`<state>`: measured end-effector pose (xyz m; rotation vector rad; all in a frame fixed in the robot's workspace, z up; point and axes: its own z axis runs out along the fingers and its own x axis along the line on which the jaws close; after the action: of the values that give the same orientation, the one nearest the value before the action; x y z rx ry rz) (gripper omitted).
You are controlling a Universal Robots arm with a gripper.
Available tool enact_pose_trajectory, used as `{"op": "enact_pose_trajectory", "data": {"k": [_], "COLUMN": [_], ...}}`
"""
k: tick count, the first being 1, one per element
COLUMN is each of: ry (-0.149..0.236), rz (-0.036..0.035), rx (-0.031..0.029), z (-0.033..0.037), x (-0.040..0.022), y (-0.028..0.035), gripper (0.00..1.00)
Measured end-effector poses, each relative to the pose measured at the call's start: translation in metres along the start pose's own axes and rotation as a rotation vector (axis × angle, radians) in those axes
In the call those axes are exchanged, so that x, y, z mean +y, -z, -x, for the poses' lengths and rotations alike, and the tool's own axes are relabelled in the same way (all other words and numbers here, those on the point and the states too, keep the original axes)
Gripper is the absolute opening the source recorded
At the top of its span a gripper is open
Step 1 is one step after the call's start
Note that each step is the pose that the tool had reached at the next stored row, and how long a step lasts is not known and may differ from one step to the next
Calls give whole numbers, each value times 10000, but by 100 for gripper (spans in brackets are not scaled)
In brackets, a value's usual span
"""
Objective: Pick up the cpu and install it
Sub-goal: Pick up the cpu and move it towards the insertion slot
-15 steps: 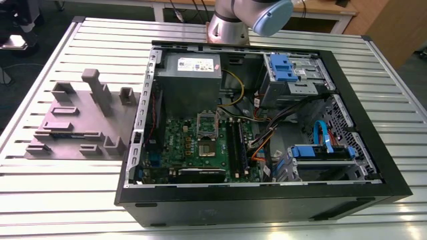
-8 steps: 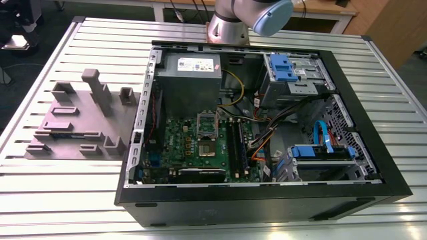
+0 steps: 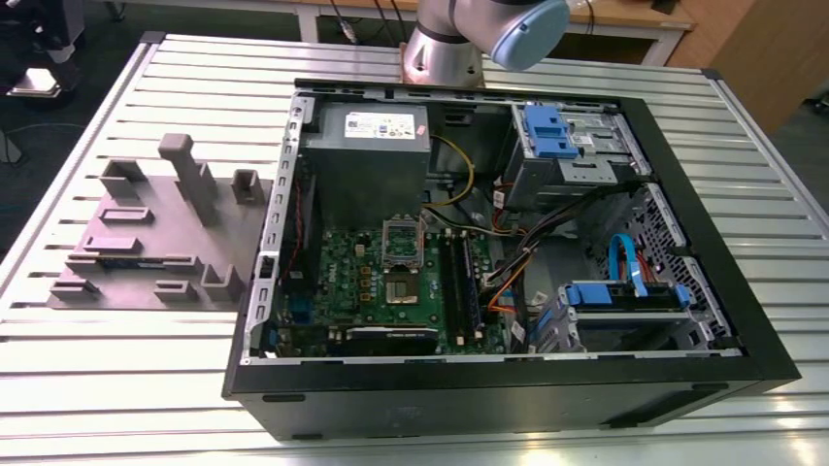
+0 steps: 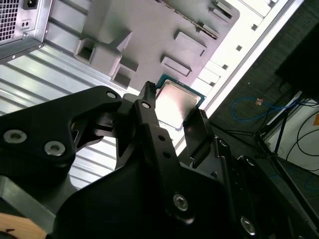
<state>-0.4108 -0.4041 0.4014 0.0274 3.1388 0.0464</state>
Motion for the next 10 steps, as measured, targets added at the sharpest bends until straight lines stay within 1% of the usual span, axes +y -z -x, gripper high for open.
{"op": "enact_pose_trajectory", "data": {"k": [10], "ry": [0], "rz": [0], "rx": [-1], "z": [41], "x": [1], "y": [-1], "gripper": [47]}}
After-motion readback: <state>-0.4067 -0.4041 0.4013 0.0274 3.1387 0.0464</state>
